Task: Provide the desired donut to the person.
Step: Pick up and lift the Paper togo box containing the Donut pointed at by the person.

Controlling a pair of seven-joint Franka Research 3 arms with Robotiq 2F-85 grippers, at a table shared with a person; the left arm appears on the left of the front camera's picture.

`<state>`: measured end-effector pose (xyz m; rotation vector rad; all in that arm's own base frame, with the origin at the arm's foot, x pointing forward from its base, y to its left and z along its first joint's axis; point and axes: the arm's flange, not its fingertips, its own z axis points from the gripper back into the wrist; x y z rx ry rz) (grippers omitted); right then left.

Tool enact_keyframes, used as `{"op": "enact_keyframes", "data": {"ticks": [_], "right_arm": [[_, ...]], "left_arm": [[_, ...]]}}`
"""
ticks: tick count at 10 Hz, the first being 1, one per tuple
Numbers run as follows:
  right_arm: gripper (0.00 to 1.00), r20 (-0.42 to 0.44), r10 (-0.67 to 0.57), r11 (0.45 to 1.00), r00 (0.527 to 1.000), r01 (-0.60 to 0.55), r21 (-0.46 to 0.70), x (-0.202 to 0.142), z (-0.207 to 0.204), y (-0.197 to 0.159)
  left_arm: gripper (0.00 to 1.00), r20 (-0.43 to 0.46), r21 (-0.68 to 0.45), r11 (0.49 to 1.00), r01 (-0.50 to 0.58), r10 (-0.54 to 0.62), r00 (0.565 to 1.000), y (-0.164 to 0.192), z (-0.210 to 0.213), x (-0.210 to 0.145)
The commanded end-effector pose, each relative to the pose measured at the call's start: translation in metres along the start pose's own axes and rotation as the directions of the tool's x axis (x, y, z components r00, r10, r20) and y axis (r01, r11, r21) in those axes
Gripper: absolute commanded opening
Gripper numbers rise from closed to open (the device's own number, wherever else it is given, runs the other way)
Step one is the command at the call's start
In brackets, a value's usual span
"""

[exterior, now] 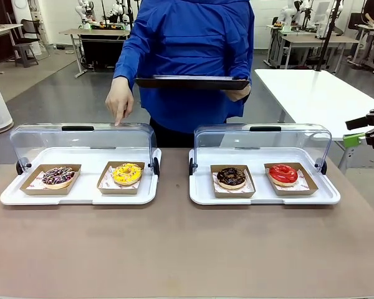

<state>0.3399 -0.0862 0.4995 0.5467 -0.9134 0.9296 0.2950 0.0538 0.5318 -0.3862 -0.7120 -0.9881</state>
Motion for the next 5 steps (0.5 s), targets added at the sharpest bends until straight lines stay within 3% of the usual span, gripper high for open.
{"op": "enact_keyframes", "data": {"ticks": [1, 3, 4, 5], "right_arm": [[1.0, 0.023, -0.004, 1.0, 1.0, 0.003, 0.004, 0.0, -0.002, -0.002], [1.0, 0.023, -0.004, 1.0, 1.0, 0.003, 0.004, 0.0, -0.002, -0.002], [1.0, 0.023, -0.004, 1.0, 1.0, 0.003, 0.004, 0.0, -0.002, -0.002], [1.0, 0.023, -0.004, 1.0, 1.0, 0.003, 0.004, 0.0, -0.002, -0.002]], "left_arm": [[1.0, -0.247, -0.063, 0.989, 0.134, -0.145, 0.958, -0.002, -0.042, 0.072], [1.0, -0.474, -0.142, 0.958, 0.247, -0.285, 0.833, 0.004, -0.126, 0.109], [1.0, -0.512, -0.193, 0.936, 0.295, -0.352, 0.784, 0.012, -0.159, 0.109], [1.0, -0.529, -0.188, 0.932, 0.31, -0.362, 0.768, 0.019, -0.185, 0.105]]}}
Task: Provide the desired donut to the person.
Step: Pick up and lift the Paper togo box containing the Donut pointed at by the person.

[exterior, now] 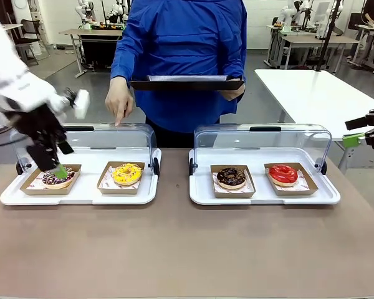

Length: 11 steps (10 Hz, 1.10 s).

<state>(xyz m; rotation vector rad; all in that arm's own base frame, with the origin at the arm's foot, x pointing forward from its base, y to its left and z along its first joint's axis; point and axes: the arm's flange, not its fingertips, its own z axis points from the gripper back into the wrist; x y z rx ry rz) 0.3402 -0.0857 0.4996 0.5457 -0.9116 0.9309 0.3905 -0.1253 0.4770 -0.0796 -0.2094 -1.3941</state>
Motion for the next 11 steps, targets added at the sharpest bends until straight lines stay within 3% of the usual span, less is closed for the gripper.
{"op": "enact_keyframes", "data": {"ticks": [1, 3, 5, 6, 8, 11], "right_arm": [[1.0, 0.026, -0.004, 1.0, 1.0, 0.004, 0.004, 0.0, -0.002, -0.002], [1.0, 0.026, -0.004, 1.0, 1.0, 0.004, 0.004, 0.0, -0.002, -0.002], [1.0, 0.026, -0.004, 1.0, 1.0, 0.004, 0.004, 0.0, -0.002, -0.002], [1.0, 0.026, -0.004, 1.0, 1.0, 0.004, 0.004, 0.0, -0.002, -0.002], [1.0, 0.026, -0.004, 1.0, 1.0, 0.004, 0.004, 0.0, -0.002, -0.002], [1.0, 0.026, -0.004, 1.0, 1.0, 0.004, 0.004, 0.0, -0.002, -0.002]], "left_arm": [[1.0, -0.048, 0.018, 0.995, 0.1, -0.099, 0.994, 0.034, -0.027, -0.001], [1.0, -0.024, 0.067, 0.968, 0.242, -0.241, 0.97, 0.065, -0.073, 0.001], [1.0, 0.074, 0.01, 0.976, 0.218, -0.218, 0.973, 0.095, -0.103, 0.003], [1.0, -0.038, 0.046, 0.979, 0.2, -0.199, 0.979, 0.064, -0.082, 0.001], [1.0, -0.038, 0.046, 0.979, 0.2, -0.199, 0.979, 0.064, -0.082, 0.001], [1.0, 0.071, 0.005, 0.97, 0.245, -0.244, 0.967, 0.091, -0.128, 0.012]]}}
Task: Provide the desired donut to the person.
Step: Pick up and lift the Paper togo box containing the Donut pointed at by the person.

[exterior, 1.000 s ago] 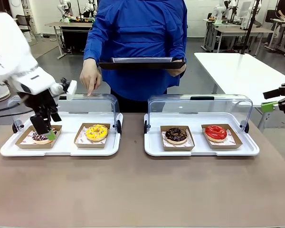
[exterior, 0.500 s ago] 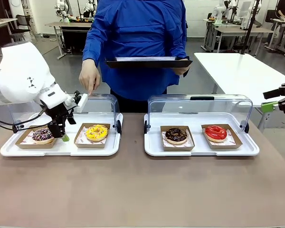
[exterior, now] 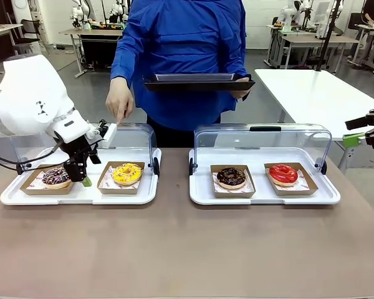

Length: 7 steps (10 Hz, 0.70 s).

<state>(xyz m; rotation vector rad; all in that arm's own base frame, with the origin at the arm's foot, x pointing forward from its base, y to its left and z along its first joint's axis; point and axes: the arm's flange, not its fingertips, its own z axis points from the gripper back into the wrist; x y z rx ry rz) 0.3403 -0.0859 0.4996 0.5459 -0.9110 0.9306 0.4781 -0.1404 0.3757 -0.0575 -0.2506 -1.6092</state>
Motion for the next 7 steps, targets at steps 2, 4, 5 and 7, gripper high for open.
{"op": "enact_keyframes", "data": {"ticks": [2, 4, 5, 7], "right_arm": [[1.0, 0.026, -0.004, 1.0, 1.0, 0.004, 0.004, 0.0, -0.002, -0.002], [1.0, 0.026, -0.004, 1.0, 1.0, 0.004, 0.004, 0.0, -0.002, -0.002], [1.0, 0.026, -0.004, 1.0, 1.0, 0.004, 0.004, 0.0, -0.002, -0.002], [1.0, 0.026, -0.004, 1.0, 1.0, 0.004, 0.004, 0.0, -0.002, -0.002]], "left_arm": [[1.0, -0.006, 0.005, 1.0, 0.021, -0.021, 1.0, 0.016, -0.03, 0.002], [1.0, -0.024, -0.003, 1.0, 0.014, -0.014, 1.0, 0.015, -0.038, 0.001], [1.0, -0.013, 0.005, 1.0, 0.013, -0.013, 1.0, 0.015, -0.039, 0.001], [0.4, -0.015, -0.012, 1.0, -0.005, 0.004, 1.0, 0.012, -0.039, 0.002]]}}
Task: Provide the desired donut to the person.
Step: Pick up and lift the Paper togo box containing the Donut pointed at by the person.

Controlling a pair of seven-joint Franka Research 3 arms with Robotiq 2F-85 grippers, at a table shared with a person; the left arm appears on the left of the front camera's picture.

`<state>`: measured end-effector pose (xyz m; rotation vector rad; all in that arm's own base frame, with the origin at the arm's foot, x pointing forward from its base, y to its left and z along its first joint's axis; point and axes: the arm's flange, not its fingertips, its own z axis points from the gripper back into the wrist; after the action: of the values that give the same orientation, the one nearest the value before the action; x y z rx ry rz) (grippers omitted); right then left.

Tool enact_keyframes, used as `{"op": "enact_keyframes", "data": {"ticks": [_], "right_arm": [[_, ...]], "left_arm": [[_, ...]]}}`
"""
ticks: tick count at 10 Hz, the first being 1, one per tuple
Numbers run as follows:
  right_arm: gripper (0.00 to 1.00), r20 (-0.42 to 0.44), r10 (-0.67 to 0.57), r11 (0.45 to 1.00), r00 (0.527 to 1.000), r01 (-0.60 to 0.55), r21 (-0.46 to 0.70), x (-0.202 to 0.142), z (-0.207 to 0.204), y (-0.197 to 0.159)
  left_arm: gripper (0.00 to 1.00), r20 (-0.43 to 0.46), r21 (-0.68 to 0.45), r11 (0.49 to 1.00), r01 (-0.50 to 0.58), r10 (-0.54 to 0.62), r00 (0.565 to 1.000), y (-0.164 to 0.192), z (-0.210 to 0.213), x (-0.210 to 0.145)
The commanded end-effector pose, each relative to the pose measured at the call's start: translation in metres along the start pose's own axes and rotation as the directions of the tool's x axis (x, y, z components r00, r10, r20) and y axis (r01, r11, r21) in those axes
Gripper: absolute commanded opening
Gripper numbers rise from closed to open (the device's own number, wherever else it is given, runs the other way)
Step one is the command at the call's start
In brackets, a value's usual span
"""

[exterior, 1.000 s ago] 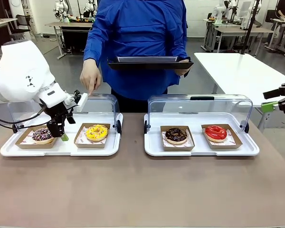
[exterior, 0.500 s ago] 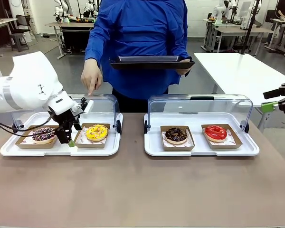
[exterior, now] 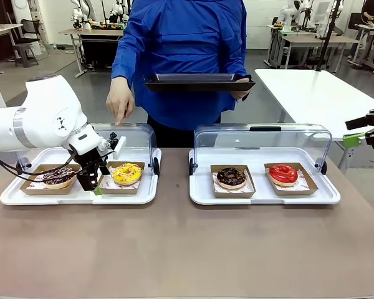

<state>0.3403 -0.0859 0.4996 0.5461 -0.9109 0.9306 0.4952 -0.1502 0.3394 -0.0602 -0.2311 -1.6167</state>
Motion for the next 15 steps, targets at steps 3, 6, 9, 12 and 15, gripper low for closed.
{"op": "enact_keyframes", "data": {"ticks": [3, 6, 9, 12, 15], "right_arm": [[1.0, 0.026, -0.004, 1.0, 1.0, 0.004, 0.003, 0.0, -0.002, -0.002], [1.0, 0.026, -0.004, 1.0, 1.0, 0.004, 0.003, 0.0, -0.002, -0.002], [1.0, 0.026, -0.004, 1.0, 1.0, 0.004, 0.003, 0.0, -0.002, -0.002], [1.0, 0.026, -0.004, 1.0, 1.0, 0.004, 0.003, 0.0, -0.002, -0.002], [1.0, 0.026, -0.004, 1.0, 1.0, 0.004, 0.003, 0.0, -0.002, -0.002]], "left_arm": [[0.0, -0.019, 0.003, 0.999, -0.032, 0.032, 0.999, 0.0, -0.001, 0.002], [0.0, -0.017, -0.015, 1.0, -0.012, 0.012, 1.0, 0.004, -0.01, 0.001], [0.0, -0.03, -0.01, 1.0, -0.01, 0.01, 1.0, 0.004, -0.012, 0.0], [0.0, -0.003, 0.057, 0.998, 0.008, -0.008, 1.0, -0.04, 0.039, 0.001], [0.0, -0.021, 0.149, 0.988, 0.05, -0.047, 0.999, -0.135, 0.11, -0.009]]}}
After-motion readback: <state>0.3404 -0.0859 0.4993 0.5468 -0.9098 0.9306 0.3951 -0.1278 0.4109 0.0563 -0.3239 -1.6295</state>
